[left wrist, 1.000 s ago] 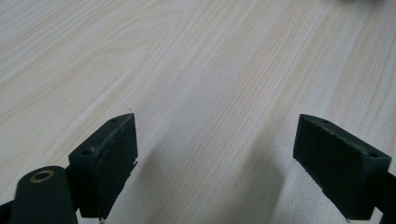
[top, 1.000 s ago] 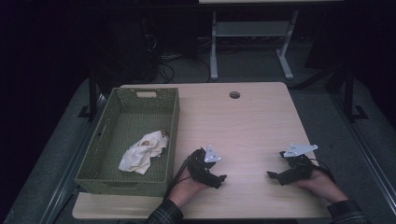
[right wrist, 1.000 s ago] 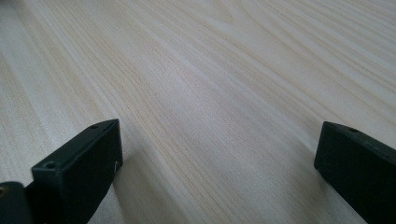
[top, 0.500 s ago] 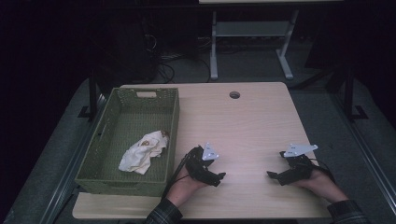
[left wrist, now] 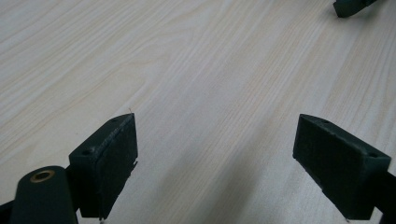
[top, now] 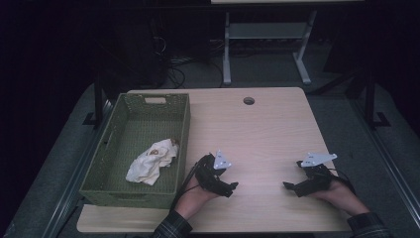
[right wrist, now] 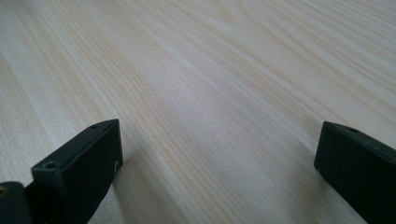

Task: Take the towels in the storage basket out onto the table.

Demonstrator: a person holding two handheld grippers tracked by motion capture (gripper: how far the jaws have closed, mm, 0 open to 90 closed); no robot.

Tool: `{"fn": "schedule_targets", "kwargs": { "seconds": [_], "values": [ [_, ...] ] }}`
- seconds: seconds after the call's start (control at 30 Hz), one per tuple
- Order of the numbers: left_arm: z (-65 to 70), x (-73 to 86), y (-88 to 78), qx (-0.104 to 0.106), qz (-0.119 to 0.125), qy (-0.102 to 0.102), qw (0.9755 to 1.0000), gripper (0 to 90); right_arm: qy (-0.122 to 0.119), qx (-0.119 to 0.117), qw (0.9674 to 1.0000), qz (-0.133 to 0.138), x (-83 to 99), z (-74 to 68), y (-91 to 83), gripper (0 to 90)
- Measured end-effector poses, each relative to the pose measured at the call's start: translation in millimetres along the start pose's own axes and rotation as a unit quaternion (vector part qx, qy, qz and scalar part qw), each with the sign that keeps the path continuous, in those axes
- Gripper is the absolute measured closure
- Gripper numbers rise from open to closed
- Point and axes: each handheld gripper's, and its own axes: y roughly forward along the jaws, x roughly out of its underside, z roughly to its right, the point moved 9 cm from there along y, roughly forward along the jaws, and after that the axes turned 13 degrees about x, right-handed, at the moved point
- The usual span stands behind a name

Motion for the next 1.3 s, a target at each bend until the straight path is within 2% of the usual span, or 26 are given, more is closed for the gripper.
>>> {"fn": "schedule_targets", "kwargs": {
  "seconds": [0.53, 0.8, 1.0, 1.3],
  "values": [
    [1.1, -12.5, -12.9, 0.013, 0.024, -0.007, 0.9996, 13.2, 0.0, 0.0, 1.0, 0.0, 0.0, 0.0, 0.0, 0.4],
    [3.4, -20.7, -17.3, 0.033, 0.036, -0.016, 0.9987, 13.1, 0.0, 0.0, 1.0, 0.0, 0.0, 0.0, 0.0, 0.4],
    [3.9, -29.2, -23.0, 0.043, 0.046, -0.015, 0.9979, 13.1, 0.0, 0.0, 1.0, 0.0, 0.0, 0.0, 0.0, 0.4],
    [5.3, -39.1, -28.3, 0.062, 0.042, -0.012, 0.9971, 12.9, 0.0, 0.0, 1.0, 0.0, 0.0, 0.0, 0.0, 0.4]
  ]
}}
